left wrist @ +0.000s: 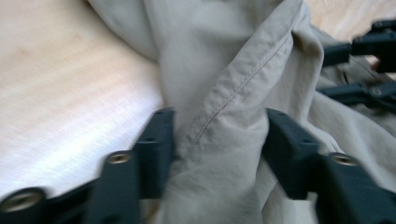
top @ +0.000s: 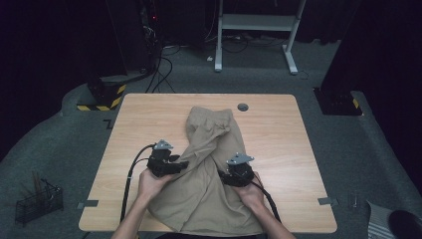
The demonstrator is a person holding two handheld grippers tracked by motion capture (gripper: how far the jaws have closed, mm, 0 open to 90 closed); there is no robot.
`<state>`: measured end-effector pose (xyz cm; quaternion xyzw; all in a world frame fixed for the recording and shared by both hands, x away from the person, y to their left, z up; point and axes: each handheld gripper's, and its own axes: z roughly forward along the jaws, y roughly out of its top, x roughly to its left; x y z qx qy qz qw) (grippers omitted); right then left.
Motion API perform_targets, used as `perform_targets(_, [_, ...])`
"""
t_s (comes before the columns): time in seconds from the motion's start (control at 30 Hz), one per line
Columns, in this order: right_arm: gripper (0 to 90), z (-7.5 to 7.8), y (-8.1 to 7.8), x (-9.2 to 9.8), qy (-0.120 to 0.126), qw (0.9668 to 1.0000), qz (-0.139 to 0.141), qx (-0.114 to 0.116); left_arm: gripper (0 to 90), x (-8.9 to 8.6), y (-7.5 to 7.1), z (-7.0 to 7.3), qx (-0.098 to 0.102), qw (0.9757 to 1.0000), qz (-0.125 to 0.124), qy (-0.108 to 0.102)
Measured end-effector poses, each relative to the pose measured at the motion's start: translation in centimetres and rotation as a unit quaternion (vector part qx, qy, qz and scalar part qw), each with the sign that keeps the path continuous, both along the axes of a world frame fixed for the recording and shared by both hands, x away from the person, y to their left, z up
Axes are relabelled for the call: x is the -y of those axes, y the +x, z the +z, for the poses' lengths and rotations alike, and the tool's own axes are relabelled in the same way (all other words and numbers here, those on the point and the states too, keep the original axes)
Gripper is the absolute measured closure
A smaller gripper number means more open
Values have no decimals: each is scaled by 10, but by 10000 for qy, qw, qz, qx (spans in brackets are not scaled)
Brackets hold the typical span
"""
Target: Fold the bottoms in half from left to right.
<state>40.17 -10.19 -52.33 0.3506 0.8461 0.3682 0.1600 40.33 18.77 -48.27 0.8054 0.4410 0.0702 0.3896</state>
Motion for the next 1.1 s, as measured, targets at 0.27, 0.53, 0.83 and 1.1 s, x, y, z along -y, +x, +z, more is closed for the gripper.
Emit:
perform_targets(0.27, [486, 0, 21, -13, -20, 9999, -164, 38, 871, 17, 4, 16, 185, 9996, -136, -156])
perform_targets(0.53, [493, 0, 51, -35, -51, 9992, -399, 70, 874, 55, 15, 11, 361, 9986, -138, 351])
perform_targets(0.83, [485, 6, 49, -18, 100, 9987, -479, 128, 534, 55, 0, 14, 419, 9987, -199, 213])
perform_targets(1.1, [479, 15, 9, 8, 282, 9993, -146, 174, 421, 17, -26, 20, 522, 9986, 74, 86])
